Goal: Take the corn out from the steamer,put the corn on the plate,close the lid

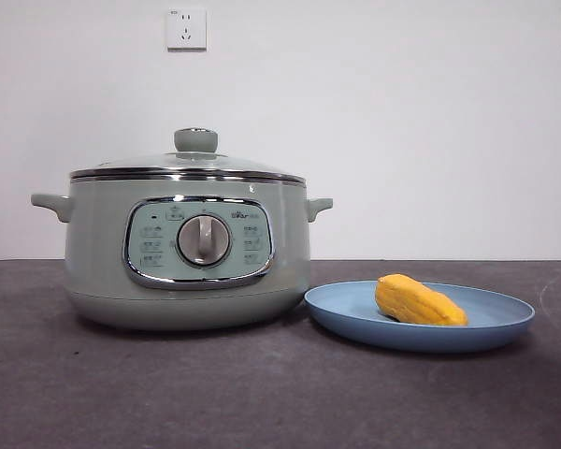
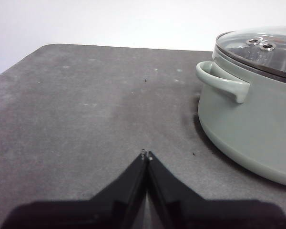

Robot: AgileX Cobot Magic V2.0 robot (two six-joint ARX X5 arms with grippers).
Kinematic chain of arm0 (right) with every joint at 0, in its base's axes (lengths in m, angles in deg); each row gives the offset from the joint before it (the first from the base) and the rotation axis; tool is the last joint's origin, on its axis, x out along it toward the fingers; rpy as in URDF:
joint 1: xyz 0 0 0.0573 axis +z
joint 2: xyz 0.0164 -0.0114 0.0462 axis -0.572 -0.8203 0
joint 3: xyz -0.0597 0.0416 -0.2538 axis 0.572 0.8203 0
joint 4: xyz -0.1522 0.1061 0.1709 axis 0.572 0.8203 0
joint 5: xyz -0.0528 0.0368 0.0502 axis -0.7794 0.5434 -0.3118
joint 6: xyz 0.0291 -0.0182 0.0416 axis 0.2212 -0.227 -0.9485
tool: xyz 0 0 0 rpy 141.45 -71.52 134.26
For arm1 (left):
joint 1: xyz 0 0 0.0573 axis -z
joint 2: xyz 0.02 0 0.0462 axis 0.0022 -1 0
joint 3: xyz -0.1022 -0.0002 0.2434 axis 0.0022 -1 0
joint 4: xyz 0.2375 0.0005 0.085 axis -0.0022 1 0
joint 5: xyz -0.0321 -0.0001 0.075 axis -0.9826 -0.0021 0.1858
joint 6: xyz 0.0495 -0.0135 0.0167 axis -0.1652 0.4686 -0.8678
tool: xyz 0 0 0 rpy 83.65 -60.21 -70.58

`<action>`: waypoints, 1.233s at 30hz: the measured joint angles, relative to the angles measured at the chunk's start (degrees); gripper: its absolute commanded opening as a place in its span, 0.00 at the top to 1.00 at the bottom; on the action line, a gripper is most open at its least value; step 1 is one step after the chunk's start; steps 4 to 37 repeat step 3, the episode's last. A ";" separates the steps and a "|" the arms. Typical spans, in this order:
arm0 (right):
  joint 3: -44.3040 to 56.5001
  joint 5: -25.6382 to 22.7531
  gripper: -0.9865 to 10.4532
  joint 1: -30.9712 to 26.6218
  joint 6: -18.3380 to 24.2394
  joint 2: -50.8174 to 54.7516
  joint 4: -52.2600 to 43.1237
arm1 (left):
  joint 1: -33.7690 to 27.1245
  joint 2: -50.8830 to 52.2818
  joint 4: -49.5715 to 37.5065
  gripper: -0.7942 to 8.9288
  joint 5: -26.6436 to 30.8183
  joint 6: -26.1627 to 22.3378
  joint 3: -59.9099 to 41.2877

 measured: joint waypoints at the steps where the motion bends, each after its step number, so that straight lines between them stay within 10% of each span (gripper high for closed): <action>1: 0.00 0.00 0.91 0.00 0.00 0.00 0.00 | 0.00 0.00 0.00 0.92 0.00 0.00 0.00; 37: 0.00 0.00 0.91 0.00 0.00 0.00 0.00 | 0.00 0.00 0.00 0.92 0.00 0.00 0.00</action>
